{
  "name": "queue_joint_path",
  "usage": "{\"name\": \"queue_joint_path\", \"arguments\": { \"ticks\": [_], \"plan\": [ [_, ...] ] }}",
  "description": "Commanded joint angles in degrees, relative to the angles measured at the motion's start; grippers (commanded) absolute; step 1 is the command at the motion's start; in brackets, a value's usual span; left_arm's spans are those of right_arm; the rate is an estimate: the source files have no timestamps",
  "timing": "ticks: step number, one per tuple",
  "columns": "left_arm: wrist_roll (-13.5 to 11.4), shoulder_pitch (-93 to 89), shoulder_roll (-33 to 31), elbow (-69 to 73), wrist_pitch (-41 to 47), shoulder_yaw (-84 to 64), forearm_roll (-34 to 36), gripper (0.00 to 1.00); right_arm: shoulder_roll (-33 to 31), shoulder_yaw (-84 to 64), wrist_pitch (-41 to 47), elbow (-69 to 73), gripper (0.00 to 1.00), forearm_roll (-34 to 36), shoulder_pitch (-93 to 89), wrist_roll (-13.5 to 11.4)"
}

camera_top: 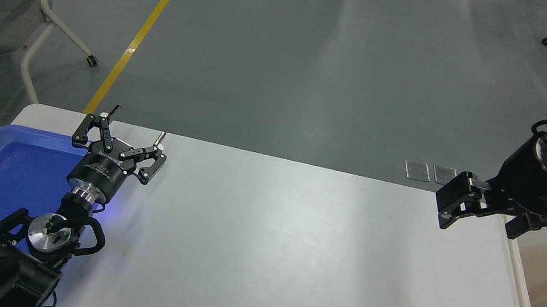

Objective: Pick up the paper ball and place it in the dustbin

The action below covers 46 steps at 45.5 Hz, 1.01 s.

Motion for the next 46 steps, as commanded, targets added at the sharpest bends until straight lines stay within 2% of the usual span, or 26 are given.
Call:
{"name": "queue_joint_path", "arguments": {
  "ticks": [1,17,46],
  "plan": [
    [0.0,0.0,0.0,0.0,0.0,0.02,-0.01,0.99,0.52,0.0,-0.01,-0.35,1.0,0.0,-0.74,0.0],
    [0.0,0.0,0.0,0.0,0.0,0.02,0.08,0.99,1.75,0.09,-0.01,-1.58,1.0,0.0,-1.36,0.0],
    [0.0,0.0,0.0,0.0,0.0,0.02,0.08,0.99,-2.9,2.98,0.16,-5.62,1.0,0.35,-4.52,0.26]
  ]
}}
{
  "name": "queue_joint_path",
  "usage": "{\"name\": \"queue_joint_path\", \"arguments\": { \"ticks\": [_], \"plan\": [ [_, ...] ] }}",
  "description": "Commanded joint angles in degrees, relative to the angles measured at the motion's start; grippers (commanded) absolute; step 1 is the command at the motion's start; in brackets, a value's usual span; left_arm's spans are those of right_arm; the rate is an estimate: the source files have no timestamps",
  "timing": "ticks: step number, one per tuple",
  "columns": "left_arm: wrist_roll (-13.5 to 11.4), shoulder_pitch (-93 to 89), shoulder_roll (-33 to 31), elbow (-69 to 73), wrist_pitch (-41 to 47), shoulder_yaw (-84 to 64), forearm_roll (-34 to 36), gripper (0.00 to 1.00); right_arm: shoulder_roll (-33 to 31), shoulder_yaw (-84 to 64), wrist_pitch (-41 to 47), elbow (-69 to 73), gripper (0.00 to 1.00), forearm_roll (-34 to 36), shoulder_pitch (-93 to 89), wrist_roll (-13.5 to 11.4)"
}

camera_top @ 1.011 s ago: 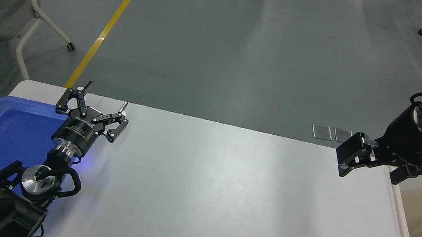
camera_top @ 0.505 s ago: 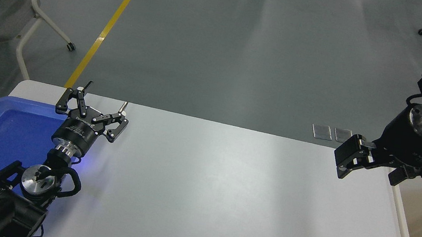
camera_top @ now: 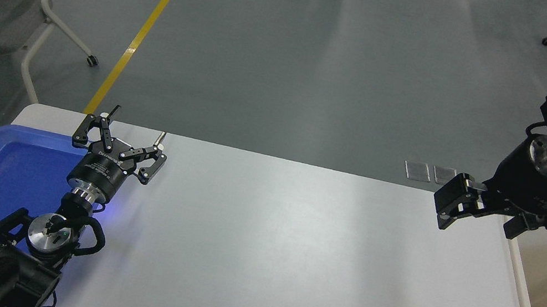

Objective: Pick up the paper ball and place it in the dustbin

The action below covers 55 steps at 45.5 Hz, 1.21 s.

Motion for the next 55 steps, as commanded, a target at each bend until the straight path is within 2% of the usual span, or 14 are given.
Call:
{"name": "queue_joint_path", "arguments": {
  "ticks": [1,26,36,43,55],
  "plan": [
    [0.0,0.0,0.01,0.0,0.0,0.0,0.0,0.99,-1.96,2.74,0.1,-1.26,1.0,0.64,-0.42,0.23],
    [0.0,0.0,0.01,0.0,0.0,0.0,0.0,0.99,-2.67,2.92,-0.16,-0.65,1.0,2.58,-1.47,0.14],
    [0.0,0.0,0.01,0.0,0.0,0.0,0.0,0.99,-5.04,3.01,-0.51,-0.56,1.0,2.49,-3.84,0.14],
    [0.0,0.0,0.01,0.0,0.0,0.0,0.0,0.99,-6.97,2.83,-3.76,0.23,1.0,1.26,-6.83,0.14],
    [0.0,0.0,0.01,0.0,0.0,0.0,0.0,0.99,-12.68,3.27,-12.38,1.81,1.0,-14.29,-11.49,0.23]
  ]
}}
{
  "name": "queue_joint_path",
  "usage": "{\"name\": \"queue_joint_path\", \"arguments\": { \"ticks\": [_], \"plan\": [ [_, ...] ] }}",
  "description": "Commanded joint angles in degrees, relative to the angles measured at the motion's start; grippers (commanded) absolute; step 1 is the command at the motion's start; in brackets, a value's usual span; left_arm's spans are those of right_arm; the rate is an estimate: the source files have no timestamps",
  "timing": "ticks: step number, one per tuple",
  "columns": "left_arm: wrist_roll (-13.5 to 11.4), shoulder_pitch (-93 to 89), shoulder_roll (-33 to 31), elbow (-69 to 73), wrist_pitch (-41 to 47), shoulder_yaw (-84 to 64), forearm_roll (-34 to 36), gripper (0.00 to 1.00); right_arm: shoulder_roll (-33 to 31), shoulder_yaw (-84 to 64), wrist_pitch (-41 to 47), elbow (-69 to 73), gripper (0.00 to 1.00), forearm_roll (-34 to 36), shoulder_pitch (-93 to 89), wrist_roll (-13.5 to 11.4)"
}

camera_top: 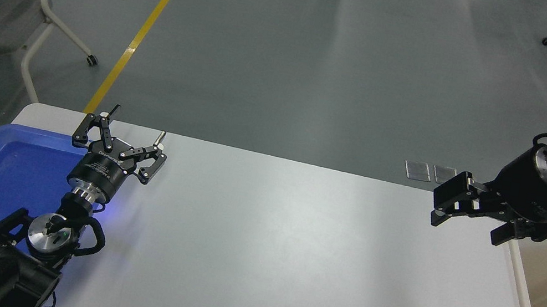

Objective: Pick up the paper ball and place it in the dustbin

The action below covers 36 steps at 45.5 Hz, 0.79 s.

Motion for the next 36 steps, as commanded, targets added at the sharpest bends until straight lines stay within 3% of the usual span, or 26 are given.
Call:
{"name": "queue_joint_path", "arguments": {
  "ticks": [1,21,27,36],
  "plan": [
    [0.0,0.0,0.0,0.0,0.0,0.0,0.0,0.99,-5.13,0.47,-6.26,1.53,1.0,-10.87,-3.82,0.07],
    [0.0,0.0,0.0,0.0,0.0,0.0,0.0,0.99,-22.62,4.86,-10.48,1.7,1.0,-23.0,-16.56,0.16],
    [0.0,0.0,0.0,0.0,0.0,0.0,0.0,0.99,-25.52,7.41,-14.87,1.7,1.0,-29.95,-22.62,0.25],
    [0.0,0.0,0.0,0.0,0.0,0.0,0.0,0.99,-27.28,12.07,-17.61,1.7,1.0,-33.47,-29.74,0.51]
  ]
}}
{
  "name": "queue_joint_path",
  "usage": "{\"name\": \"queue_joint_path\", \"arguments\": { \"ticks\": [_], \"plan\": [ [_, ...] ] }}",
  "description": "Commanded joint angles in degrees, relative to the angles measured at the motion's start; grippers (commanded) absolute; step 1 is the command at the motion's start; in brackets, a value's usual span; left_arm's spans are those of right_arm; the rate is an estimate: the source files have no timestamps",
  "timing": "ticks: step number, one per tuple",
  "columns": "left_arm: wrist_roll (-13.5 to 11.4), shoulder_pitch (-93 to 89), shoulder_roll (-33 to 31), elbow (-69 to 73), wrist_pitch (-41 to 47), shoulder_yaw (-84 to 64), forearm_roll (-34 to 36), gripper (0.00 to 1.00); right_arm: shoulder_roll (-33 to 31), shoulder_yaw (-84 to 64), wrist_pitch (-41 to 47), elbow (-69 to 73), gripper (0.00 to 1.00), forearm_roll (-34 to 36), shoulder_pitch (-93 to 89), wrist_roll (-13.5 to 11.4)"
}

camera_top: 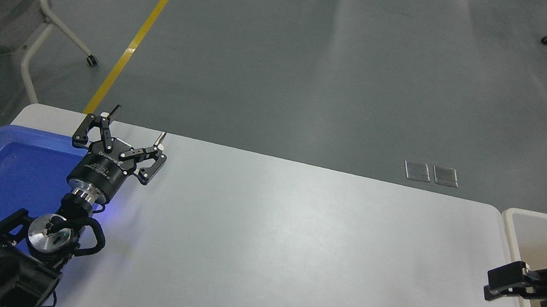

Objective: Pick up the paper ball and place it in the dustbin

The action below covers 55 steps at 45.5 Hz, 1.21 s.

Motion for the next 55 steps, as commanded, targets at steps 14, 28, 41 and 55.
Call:
{"name": "queue_joint_path", "arguments": {
  "ticks": [14,28,41,55],
  "plan": [
    [0.0,0.0,0.0,0.0,0.0,0.0,0.0,0.99,-3.32,9.3,-4.17,1.01,1.0,-7.03,-12.38,1.98],
    [0.0,0.0,0.0,0.0,0.0,0.0,0.0,0.99,0.81,15.98,-9.88,-1.36,1.0,-8.18,-22.32,2.07],
    [0.0,0.0,0.0,0.0,0.0,0.0,0.0,0.99,4.68,18.27,-13.84,-6.63,1.0,-8.79,-27.5,2.07],
    [0.0,0.0,0.0,0.0,0.0,0.0,0.0,0.99,8.99,18.27,-19.03,-11.29,1.0,-9.41,-32.6,1.99]
  ]
}}
